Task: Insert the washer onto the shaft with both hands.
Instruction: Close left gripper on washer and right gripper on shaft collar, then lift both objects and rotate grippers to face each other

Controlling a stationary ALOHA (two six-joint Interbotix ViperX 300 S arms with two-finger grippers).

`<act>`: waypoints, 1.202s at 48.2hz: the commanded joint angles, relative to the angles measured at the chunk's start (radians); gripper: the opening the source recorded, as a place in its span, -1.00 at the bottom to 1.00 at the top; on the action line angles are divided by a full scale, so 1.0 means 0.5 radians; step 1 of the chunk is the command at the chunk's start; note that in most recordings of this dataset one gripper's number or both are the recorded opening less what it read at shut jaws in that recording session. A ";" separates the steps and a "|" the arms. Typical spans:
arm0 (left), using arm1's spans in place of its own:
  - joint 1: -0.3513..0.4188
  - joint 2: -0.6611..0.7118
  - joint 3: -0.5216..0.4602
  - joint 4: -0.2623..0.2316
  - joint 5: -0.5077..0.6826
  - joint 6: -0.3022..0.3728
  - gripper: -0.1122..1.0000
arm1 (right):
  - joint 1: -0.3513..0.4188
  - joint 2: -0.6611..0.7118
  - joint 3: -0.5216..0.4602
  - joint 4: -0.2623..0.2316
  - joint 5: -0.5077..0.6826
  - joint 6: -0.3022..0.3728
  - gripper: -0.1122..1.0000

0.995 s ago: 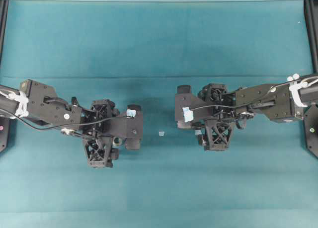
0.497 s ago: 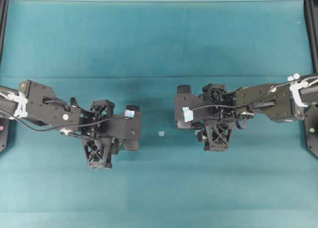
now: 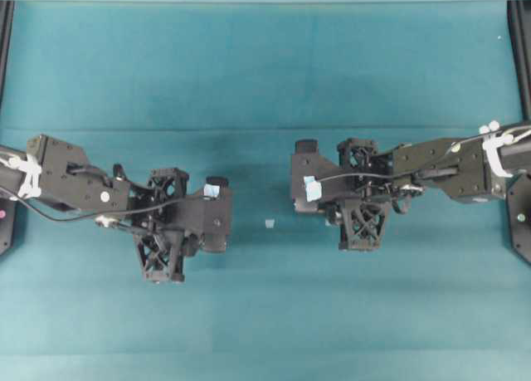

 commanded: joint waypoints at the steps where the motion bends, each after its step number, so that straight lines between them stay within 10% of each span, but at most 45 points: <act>1: -0.006 -0.034 -0.015 0.003 -0.009 0.003 -0.15 | -0.021 0.000 -0.006 -0.006 0.000 -0.018 -0.81; 58: 0.003 -0.319 0.083 0.003 -0.107 -0.009 -0.15 | 0.067 -0.126 -0.012 0.074 -0.074 -0.003 -0.81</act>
